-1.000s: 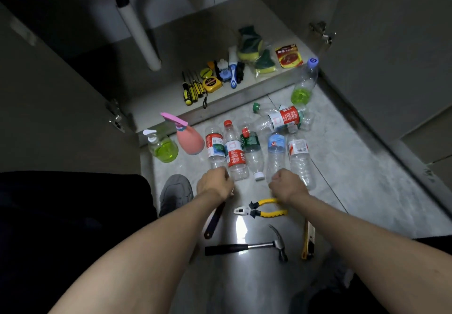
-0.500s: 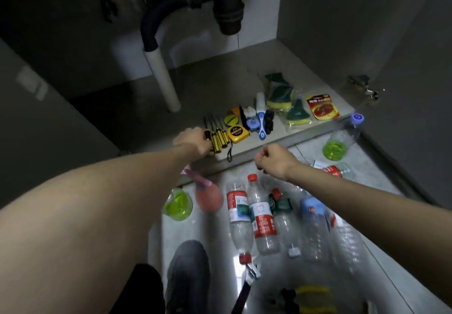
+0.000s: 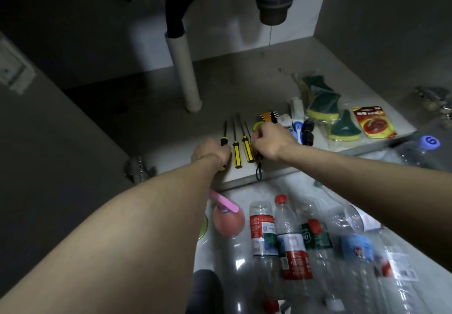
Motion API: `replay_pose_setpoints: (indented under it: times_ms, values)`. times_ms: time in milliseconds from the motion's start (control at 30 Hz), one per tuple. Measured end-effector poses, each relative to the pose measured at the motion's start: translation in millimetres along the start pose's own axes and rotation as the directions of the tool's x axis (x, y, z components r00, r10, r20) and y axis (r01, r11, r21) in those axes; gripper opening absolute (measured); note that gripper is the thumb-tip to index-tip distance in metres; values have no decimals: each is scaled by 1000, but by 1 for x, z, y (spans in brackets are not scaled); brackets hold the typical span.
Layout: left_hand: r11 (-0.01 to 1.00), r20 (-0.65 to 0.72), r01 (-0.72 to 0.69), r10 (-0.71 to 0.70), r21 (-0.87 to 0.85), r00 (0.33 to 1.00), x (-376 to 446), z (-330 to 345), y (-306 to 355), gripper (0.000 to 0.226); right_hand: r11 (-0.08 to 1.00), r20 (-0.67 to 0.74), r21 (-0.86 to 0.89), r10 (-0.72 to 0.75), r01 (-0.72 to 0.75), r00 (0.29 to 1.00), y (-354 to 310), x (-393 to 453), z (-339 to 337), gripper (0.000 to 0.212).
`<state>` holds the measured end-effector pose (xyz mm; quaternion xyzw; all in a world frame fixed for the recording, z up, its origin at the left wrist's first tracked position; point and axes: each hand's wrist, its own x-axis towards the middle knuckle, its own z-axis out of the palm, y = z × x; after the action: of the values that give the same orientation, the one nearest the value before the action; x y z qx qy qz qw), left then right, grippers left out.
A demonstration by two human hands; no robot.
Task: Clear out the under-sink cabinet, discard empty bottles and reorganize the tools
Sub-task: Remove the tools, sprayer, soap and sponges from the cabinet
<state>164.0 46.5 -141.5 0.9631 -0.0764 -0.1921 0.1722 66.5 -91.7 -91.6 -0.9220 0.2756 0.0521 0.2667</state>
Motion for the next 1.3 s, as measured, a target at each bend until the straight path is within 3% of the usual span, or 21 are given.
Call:
replay_pose_setpoints:
  times_ms: [200, 367, 433, 500, 600, 733, 833, 900, 1033, 1133, 1233, 1300]
  values:
    - [990, -64, -34, 43, 137, 997, -2, -17, -25, 44, 985, 14, -154, -81, 83, 997, -22, 4, 23, 26]
    - [986, 7, -110, 110, 126, 994, 0, -25, -40, 50, 866, -26, -481, -171, 138, 985, -40, 9, 45, 38]
    - [991, 27, -98, 96, 86, 995, 2, -27, -39, 49, 856, -23, -503, -155, 122, 988, -45, 11, 49, 37]
    - [998, 57, -67, 66, 13, 996, 6, -27, -33, 45, 912, -34, -404, -86, 65, 996, -46, 12, 48, 30]
    - [997, 101, 13, -4, -82, 995, 6, -29, -24, 38, 991, -12, -88, 100, -100, 995, -41, 8, 35, 35]
    - [993, 140, 49, -34, -105, 990, 1, -36, -19, 37, 984, -43, 123, 133, -126, 990, -22, -18, 5, 32]
    - [904, 311, 200, -80, -377, 947, -6, -47, -6, 30, 982, -44, 154, 117, -109, 992, 7, -55, -23, 35]
    - [872, 445, 283, -85, -400, 891, -18, -69, 10, 36, 978, 19, 169, 120, -121, 993, 31, -82, -39, 38]
    - [905, 357, 216, -78, -365, 931, -52, -109, 50, 28, 953, 93, 258, 138, -157, 986, 88, -140, -62, 22]
    - [908, 336, 117, 28, -402, 941, -91, -108, 83, 26, 954, 135, 216, 183, -209, 974, 126, -183, -75, 21]
    - [886, 485, 125, 121, -446, 866, -146, -84, 112, 35, 948, 153, 182, 236, -262, 960, 158, -222, -82, 20]
    - [876, 551, 125, 176, -465, 815, -182, -61, 123, 28, 936, 176, 171, 277, -307, 945, 175, -248, -86, 22]
